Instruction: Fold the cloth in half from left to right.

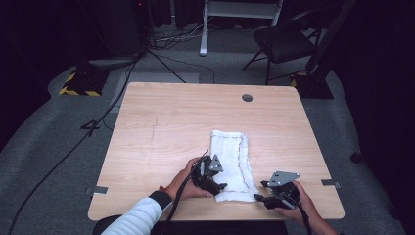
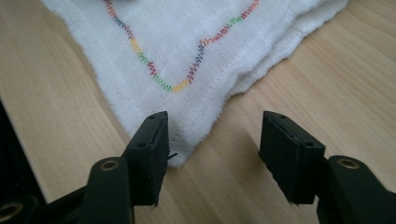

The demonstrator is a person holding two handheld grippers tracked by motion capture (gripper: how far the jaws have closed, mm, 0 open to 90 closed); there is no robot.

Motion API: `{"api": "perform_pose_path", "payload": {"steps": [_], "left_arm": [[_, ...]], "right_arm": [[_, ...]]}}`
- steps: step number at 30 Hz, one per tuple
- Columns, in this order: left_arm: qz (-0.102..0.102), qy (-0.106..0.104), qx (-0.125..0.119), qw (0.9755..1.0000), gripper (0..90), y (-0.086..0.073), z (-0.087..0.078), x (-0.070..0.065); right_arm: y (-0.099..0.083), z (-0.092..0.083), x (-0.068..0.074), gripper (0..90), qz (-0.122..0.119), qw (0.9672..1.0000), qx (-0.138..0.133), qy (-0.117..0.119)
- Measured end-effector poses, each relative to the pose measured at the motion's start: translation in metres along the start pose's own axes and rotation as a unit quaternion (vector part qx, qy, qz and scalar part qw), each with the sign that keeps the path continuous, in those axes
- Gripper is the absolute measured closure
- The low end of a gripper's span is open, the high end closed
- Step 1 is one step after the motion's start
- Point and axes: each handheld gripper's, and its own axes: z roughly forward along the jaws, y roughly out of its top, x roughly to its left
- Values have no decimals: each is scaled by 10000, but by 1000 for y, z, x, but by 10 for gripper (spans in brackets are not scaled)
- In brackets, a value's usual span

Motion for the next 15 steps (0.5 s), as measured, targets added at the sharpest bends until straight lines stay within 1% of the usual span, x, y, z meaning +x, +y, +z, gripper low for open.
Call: {"api": "perform_pose_path", "payload": {"steps": [3, 5, 7, 9, 10, 11, 12, 14, 15], "left_arm": [[-41, 9, -41, 10000, 200, -3, -6, -2], [-96, -43, -147, 9998, 174, -3, -12, -1], [-123, 42, -281, 9995, 173, -2, -19, 1], [-201, 20, -403, 9990, 173, -2, -24, 5], [-210, 123, -390, 9989, 173, 0, -27, 8], [-207, 165, -388, 9989, 173, 1, -28, 10], [-288, 199, -461, 9983, 175, 1, -29, 13], [-384, 201, -511, 9977, 182, 3, -31, 20], [-415, 235, -534, 9974, 191, 4, -32, 25]], "right_arm": [[2, 0, 6, 401, -162, 9999, 10, 6], [3, -2, 5, 399, -143, 9999, -50, 0], [5, -5, -1, 399, -24, 9998, -170, -60], [9, -8, -8, 399, 111, 9993, -319, -126], [11, -10, -11, 400, 147, 9991, -369, -168], [14, -12, -16, 402, 187, 9986, -452, -225], [17, -12, -19, 402, 233, 9982, -489, -261], [25, -12, -30, 402, 328, 9973, -573, -321], [28, -11, -33, 402, 337, 9971, -590, -345]]}}
